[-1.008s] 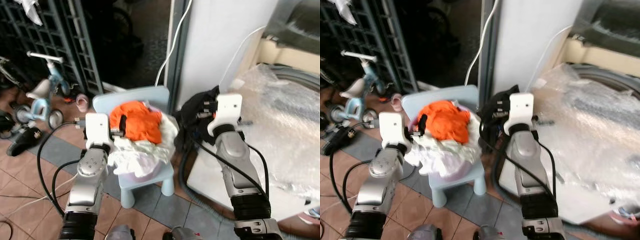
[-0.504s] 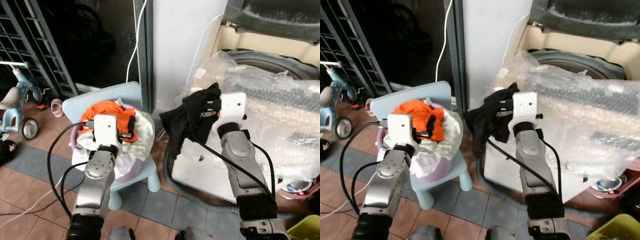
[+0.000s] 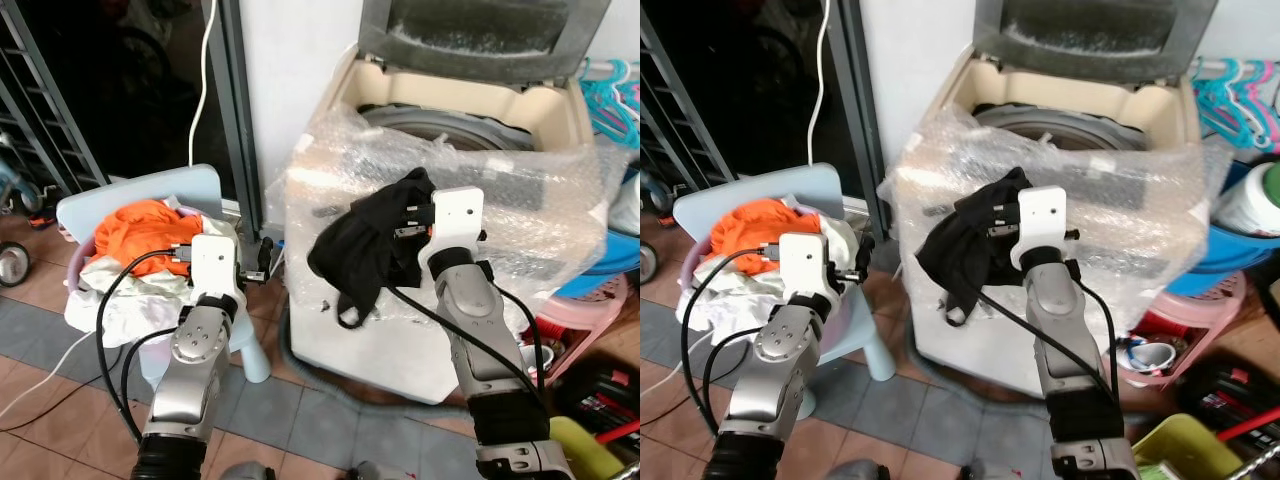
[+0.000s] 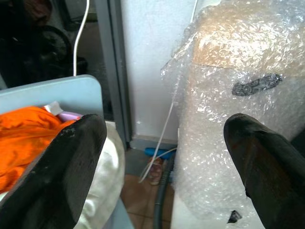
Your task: Clothes washing
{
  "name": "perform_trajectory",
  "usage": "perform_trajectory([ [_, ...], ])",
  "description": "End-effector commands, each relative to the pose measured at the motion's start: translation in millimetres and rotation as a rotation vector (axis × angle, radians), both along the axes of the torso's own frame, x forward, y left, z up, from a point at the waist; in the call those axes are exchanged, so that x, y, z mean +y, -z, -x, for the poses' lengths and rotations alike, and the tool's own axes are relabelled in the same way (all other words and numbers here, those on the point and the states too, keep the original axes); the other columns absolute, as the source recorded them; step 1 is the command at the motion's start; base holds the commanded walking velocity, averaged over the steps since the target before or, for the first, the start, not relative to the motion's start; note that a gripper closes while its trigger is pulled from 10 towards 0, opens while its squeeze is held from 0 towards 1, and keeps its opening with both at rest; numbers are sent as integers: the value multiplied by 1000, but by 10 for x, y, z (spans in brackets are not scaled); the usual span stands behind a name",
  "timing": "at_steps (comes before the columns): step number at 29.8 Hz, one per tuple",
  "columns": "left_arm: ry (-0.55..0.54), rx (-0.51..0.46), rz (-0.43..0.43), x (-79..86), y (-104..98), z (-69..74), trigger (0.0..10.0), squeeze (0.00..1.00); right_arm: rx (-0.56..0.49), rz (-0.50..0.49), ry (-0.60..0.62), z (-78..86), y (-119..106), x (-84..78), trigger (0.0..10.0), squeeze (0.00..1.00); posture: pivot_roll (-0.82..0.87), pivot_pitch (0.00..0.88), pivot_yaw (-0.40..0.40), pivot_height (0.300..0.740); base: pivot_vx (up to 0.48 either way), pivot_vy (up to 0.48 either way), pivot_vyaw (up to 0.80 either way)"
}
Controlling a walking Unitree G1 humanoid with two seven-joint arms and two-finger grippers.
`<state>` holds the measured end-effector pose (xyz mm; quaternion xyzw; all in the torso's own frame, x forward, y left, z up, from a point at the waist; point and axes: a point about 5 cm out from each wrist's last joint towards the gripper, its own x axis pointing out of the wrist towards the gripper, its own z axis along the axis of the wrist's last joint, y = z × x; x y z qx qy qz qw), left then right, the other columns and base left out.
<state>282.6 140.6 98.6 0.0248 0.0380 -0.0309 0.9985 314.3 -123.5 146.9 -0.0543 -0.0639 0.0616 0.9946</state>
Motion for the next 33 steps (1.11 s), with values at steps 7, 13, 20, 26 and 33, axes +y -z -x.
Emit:
perform_trajectory([
  [7, -1, -33, 29, 35, -96, -45, 10000, 0, -70, 21, -2, -30, -152, -36, 10000, 0, -59, 0, 25, 740, 0, 0, 0],
  [13, 0, -35, 32, 35, -96, -47, 10000, 0, -77, 26, -23, -25, -157, -10, 10000, 0, -61, 0, 26, 740, 0, 0, 0],
  [20, 2, -39, 47, 29, -96, -47, 10000, 0, -165, 130, -141, -12, -288, 142, 10000, 0, -64, 0, 25, 740, 352, 0, 0],
  [26, -6, -26, 47, 45, -71, -29, 10000, 0, -208, 167, -246, -37, -407, 233, 10000, 0, -64, 0, 20, 740, 480, 0, 0],
  [33, -4, -19, 52, 30, -61, -26, 10000, 0, -303, 193, -384, -154, -768, 357, 10000, 0, -65, 0, 24, 740, 476, 0, 0],
])
